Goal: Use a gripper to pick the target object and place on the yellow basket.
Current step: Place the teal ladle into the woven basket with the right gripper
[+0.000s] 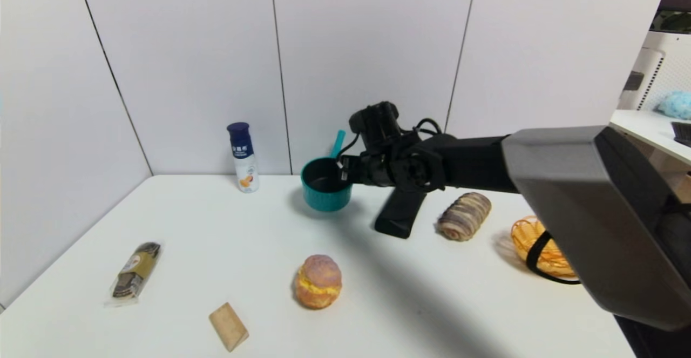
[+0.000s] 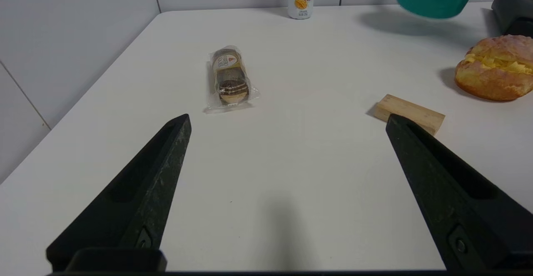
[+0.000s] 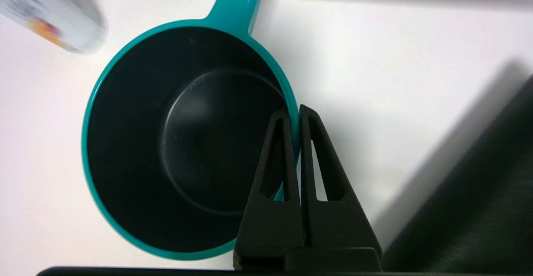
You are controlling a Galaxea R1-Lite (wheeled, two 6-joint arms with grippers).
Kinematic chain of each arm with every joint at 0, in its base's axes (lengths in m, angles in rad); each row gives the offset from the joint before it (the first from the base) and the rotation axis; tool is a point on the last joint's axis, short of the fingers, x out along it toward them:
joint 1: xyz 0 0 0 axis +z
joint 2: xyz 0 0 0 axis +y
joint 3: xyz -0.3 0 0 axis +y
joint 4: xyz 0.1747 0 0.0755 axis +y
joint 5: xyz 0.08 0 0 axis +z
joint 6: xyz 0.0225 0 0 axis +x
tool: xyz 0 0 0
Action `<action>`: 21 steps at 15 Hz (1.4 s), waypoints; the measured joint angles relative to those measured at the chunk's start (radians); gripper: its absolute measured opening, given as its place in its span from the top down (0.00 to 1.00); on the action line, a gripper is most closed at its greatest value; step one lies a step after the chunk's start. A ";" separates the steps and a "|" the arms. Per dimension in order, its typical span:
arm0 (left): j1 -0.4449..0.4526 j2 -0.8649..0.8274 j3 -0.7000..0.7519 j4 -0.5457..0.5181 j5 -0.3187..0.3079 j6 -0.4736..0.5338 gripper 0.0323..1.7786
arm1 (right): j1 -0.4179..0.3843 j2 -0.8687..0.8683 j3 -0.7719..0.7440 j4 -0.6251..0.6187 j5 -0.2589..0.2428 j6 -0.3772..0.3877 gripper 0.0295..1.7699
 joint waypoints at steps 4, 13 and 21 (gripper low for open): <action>0.000 0.000 0.000 0.000 0.000 0.000 0.05 | -0.062 -0.230 0.002 0.002 0.079 -0.042 0.98; 0.000 0.000 0.000 0.000 0.000 0.000 0.05 | -0.736 -0.677 0.432 0.026 0.629 -0.461 0.98; 0.000 0.000 0.000 0.000 0.000 0.000 0.05 | -0.971 -0.831 0.913 0.001 0.740 -0.781 0.98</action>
